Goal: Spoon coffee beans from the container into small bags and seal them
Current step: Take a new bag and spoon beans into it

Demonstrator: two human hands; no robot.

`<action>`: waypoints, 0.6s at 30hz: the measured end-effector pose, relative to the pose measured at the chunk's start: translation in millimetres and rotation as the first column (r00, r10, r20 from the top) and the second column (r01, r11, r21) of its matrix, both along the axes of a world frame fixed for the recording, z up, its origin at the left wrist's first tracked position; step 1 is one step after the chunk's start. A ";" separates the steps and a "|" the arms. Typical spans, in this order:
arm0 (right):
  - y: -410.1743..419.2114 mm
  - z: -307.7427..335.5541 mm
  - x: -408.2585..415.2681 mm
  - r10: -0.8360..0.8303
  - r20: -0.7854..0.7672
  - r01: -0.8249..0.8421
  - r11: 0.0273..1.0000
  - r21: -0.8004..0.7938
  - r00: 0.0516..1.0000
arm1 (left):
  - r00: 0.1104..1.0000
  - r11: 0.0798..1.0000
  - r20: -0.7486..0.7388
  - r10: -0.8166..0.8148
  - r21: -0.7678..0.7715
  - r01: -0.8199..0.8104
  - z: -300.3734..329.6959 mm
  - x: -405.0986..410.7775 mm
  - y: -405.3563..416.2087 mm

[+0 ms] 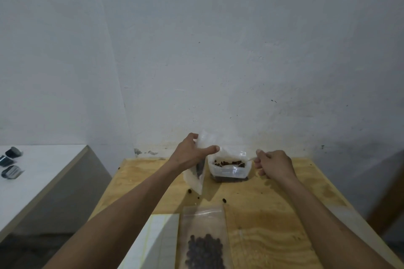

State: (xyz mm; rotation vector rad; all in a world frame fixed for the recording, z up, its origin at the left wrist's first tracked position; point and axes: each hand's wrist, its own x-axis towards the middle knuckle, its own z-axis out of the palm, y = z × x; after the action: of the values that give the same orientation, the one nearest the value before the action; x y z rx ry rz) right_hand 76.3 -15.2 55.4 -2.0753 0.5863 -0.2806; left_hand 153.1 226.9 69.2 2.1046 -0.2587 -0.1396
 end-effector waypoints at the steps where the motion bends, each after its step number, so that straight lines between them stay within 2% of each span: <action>1: 0.6 0.4 -2.5 0.021 -0.053 -0.023 0.999 -0.031 0.998 | 1.000 1.000 -0.017 0.010 -0.018 -0.010 0.2 -0.1 -0.9; 3: 5.3 9.7 -9.2 0.092 -0.147 -0.101 0.993 -0.061 0.985 | 0.999 0.997 -0.043 0.032 -0.075 -0.035 2.5 -1.5 -3.5; 5: 16.3 22.0 -14.4 0.221 -0.184 -0.227 0.974 -0.010 0.958 | 0.996 0.989 -0.062 0.060 -0.128 -0.068 7.1 -3.5 -7.3; 8: 42.4 34.0 -18.0 0.502 -0.148 -0.493 0.865 0.095 0.852 | 0.992 0.974 -0.100 0.077 -0.205 -0.096 13.6 -6.2 -18.6; 10: 60.0 33.4 -17.2 0.607 -0.128 -0.595 0.795 0.118 0.785 | 0.994 0.967 -0.097 0.058 -0.241 -0.080 19.3 -9.6 -25.9; 13: 66.6 23.0 -7.7 0.579 -0.033 -0.574 0.813 0.097 0.815 | 0.991 0.967 -0.126 0.049 -0.244 -0.079 32.0 -20.2 -28.7; 16: 59.2 16.9 -4.1 0.505 -0.007 -0.494 0.846 0.201 0.863 | 0.991 0.934 -0.111 0.071 -0.342 -0.106 38.1 -19.2 -17.8; 18: 55.2 16.7 -6.6 0.489 0.013 -0.470 0.830 0.301 0.872 | 0.993 0.891 -0.098 0.068 -0.443 -0.105 40.2 -18.3 -8.0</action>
State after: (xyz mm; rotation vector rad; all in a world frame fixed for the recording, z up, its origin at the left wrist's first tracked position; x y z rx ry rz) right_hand 69.6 40.1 72.1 -1.8662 0.1118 0.1631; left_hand 134.7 218.9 109.4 1.6424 -0.1317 -0.0994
